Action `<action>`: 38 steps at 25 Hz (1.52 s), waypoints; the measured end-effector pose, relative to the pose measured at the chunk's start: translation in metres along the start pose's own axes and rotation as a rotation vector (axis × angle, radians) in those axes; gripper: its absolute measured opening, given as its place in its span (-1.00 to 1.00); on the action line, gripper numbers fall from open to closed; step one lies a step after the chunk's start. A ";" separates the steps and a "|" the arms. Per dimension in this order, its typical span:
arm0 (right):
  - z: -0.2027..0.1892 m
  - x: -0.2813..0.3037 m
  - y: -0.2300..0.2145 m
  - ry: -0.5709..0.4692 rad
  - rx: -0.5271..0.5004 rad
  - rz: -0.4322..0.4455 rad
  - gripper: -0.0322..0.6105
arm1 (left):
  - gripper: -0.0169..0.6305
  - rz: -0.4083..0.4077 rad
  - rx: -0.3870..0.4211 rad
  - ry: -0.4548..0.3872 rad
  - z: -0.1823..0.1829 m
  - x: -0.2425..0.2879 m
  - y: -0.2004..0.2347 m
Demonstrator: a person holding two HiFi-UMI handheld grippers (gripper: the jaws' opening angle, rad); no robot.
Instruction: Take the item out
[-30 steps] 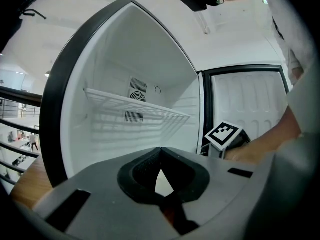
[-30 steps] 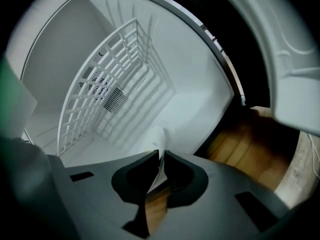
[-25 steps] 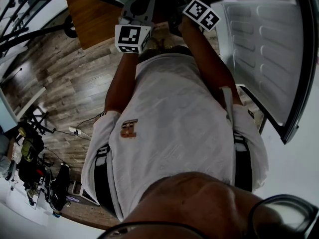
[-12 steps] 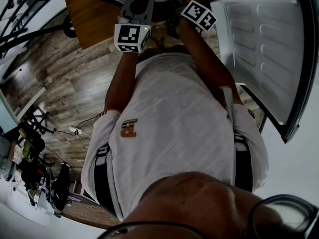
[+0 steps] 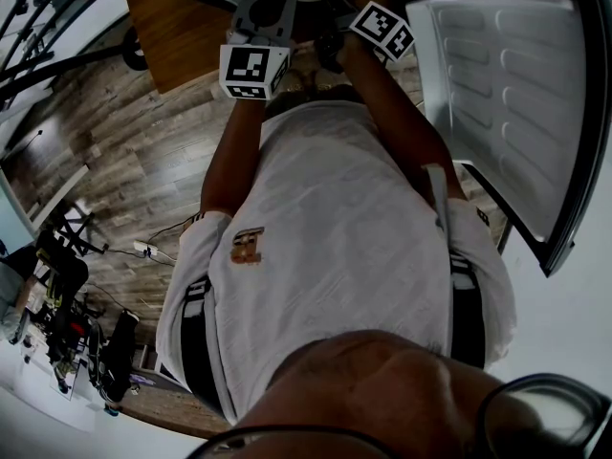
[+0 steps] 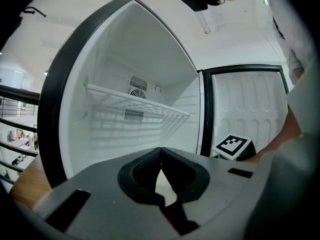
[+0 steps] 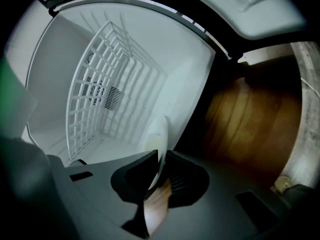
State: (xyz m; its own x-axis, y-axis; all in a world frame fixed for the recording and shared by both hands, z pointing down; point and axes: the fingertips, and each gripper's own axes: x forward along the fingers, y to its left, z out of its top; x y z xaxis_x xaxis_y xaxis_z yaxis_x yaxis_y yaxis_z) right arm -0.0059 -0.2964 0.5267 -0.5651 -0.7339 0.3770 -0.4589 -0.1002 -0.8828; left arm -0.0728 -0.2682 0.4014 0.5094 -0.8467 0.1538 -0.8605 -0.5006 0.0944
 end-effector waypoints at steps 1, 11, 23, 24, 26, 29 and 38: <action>0.001 -0.001 0.002 -0.010 0.013 0.014 -0.70 | -0.89 -0.002 0.001 0.003 0.000 0.000 -0.001; 0.004 -0.008 0.018 -0.075 0.099 0.094 -0.78 | -0.89 -0.015 0.007 0.020 -0.001 -0.002 -0.002; 0.009 -0.020 0.027 -0.116 0.178 0.149 -0.78 | -0.89 -0.025 0.020 -0.003 0.004 -0.001 0.000; 0.009 -0.022 0.028 -0.118 0.179 0.150 -0.78 | -0.89 -0.026 0.022 -0.004 0.005 -0.001 0.000; 0.010 -0.026 0.030 -0.122 0.184 0.153 -0.78 | -0.89 -0.028 0.024 0.003 0.006 -0.002 0.000; 0.012 -0.034 0.033 -0.130 0.197 0.159 -0.78 | -0.89 -0.029 0.030 -0.008 0.012 -0.003 -0.003; 0.015 -0.062 0.049 -0.138 0.237 0.212 -0.78 | -0.89 -0.028 0.044 -0.059 0.030 -0.016 -0.013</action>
State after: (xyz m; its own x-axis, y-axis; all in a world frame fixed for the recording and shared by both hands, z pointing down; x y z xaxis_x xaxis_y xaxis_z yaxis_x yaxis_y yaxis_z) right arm 0.0169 -0.2657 0.4555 -0.5253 -0.8375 0.1506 -0.1599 -0.0767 -0.9841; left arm -0.0699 -0.2541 0.3680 0.5333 -0.8408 0.0934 -0.8459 -0.5306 0.0540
